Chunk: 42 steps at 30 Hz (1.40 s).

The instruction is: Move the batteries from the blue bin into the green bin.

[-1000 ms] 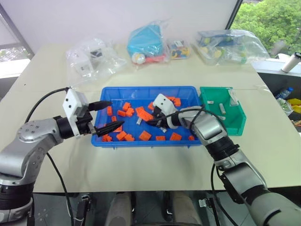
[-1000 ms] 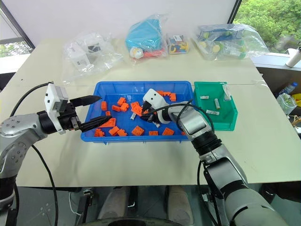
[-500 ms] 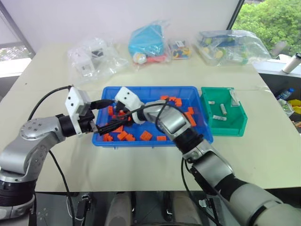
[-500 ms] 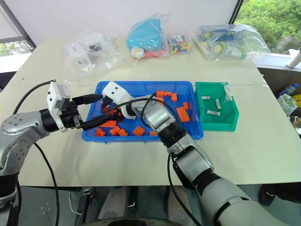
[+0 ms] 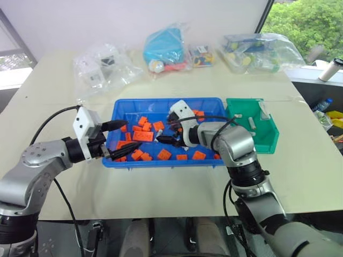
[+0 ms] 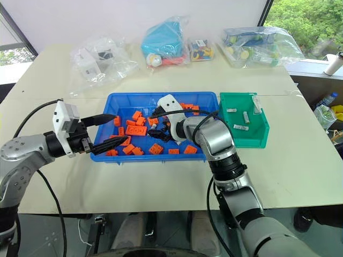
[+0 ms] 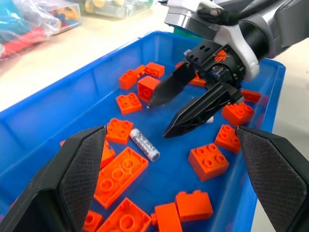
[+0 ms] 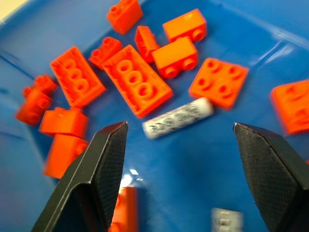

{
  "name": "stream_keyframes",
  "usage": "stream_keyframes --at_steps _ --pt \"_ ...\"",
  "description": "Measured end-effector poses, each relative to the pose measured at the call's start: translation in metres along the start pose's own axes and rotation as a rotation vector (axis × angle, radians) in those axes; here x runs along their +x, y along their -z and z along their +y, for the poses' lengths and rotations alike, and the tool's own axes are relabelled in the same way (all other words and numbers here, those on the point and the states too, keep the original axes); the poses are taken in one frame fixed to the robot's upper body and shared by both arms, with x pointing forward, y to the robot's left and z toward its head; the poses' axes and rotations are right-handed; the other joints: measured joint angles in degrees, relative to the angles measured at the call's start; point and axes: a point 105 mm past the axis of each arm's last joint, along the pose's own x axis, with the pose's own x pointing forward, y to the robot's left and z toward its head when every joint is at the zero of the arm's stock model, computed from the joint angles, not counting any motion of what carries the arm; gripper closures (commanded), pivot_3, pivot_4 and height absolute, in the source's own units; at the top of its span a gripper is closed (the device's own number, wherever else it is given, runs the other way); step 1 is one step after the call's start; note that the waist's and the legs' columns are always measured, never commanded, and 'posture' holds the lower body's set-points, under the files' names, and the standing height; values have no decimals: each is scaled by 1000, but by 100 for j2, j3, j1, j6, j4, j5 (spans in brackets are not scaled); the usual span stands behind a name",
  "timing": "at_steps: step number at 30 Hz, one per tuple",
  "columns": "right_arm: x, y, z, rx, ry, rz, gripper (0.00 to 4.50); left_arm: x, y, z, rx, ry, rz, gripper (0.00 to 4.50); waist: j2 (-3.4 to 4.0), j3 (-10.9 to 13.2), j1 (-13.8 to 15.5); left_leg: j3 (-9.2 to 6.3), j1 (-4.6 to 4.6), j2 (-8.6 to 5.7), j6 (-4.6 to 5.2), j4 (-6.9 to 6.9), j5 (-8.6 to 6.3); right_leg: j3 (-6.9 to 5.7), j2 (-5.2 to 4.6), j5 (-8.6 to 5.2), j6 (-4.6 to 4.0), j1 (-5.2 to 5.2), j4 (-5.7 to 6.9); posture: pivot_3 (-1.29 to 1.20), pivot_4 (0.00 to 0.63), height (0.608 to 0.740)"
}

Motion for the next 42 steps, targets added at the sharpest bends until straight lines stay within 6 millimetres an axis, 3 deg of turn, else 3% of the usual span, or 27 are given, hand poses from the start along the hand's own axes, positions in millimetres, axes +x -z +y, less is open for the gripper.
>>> stream_keyframes --at_steps 10,22,33,36,39,42 --pt "15 13 -7 128 30 39 937 2 -9 4 27 3 -21 0 0 0 2 -1 -1 -2 0 0 0 0 1 0 0 1 -1 0 150 736" --pt "30 1 -13 160 50 17 937 2 -8 3 23 -9 -15 0 0 0 -4 -2 0 -1 0 1 0 0 1 0 1 3 -1 0 150 736" --pt "29 9 -19 -132 116 59 937 0 -5 3 13 -26 -10 0 -2 -1 6 -3 1 -1 0 1 0 0 0 -2 -2 5 -4 0 150 736" --pt "29 11 -17 -147 112 57 1797 0 -5 3 15 -26 -11 0 -2 -1 0 -3 2 -1 0 1 0 0 0 -1 -2 5 -4 0 150 736" --pt "27 12 -20 -150 117 61 3293 0 -6 4 17 -25 -14 0 -2 -1 1 -3 2 -1 0 0 0 0 0 -1 -1 4 -4 0 150 736" --pt "26 12 -20 -151 118 64 3293 2 -13 5 36 -20 -28 0 -2 -1 2 -3 2 -1 0 0 0 0 0 -1 -2 4 -4 0 150 736"
